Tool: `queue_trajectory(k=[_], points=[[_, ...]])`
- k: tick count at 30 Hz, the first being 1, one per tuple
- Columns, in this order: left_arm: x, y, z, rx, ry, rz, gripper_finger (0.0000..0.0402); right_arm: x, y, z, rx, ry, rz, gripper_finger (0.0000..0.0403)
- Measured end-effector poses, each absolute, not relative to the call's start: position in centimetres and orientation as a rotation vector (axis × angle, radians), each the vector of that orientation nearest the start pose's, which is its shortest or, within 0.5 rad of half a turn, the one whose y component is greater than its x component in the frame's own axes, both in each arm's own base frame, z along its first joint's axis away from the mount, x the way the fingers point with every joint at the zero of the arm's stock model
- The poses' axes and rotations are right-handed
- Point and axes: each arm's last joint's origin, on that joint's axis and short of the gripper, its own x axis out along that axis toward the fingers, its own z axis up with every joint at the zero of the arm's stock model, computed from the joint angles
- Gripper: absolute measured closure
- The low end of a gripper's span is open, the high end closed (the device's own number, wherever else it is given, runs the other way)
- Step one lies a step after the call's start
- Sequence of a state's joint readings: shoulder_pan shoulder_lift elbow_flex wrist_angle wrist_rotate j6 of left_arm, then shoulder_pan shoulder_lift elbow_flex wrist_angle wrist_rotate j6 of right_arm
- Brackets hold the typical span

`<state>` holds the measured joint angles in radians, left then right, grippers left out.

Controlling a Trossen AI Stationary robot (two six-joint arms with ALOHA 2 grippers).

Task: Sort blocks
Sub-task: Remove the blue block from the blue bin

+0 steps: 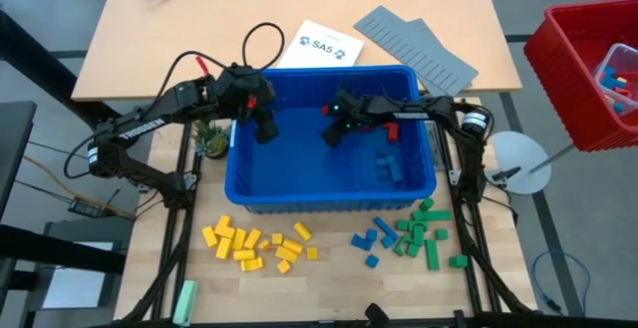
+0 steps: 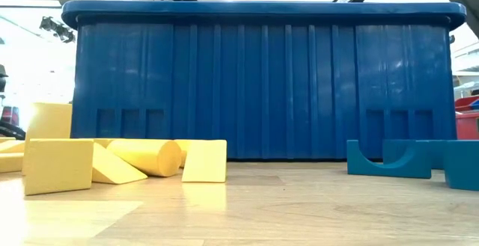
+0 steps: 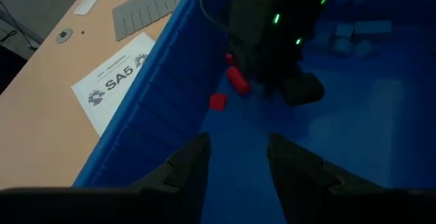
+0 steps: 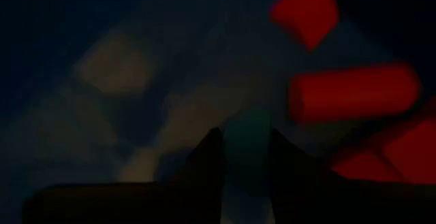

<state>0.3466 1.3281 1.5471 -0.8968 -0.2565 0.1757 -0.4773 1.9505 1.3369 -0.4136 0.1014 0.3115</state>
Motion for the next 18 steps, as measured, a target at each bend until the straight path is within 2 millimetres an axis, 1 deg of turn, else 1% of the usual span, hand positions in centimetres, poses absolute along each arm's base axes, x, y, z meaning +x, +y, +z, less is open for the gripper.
queue_trajectory(k=[4, 7, 10, 15, 18], points=[[24.1, 9.5, 41.3, 0.134, 0.714, 0.521, 0.0243, 35.3, -17.3, 21.2, 0.411, 0.861, -0.636, 0.0324], [24.1, 9.5, 41.4, 0.135, 0.705, 0.523, 0.0243, 34.8, -15.6, 24.5, 0.352, 0.783, -0.583, 0.0320], [24.1, 9.5, 41.4, 0.135, 0.699, 0.524, 0.0243, 33.9, -13.7, 28.1, 0.306, 0.695, -0.511, 0.0325], [24.2, 9.5, 41.4, 0.135, 0.697, 0.524, 0.0243, 31.4, -9.4, 33.7, 0.242, 0.555, -0.379, 0.0327], [24.2, 9.5, 41.5, 0.135, 0.696, 0.525, 0.0243, 29.6, -6.3, 36.3, 0.225, 0.501, -0.272, 0.0327]])
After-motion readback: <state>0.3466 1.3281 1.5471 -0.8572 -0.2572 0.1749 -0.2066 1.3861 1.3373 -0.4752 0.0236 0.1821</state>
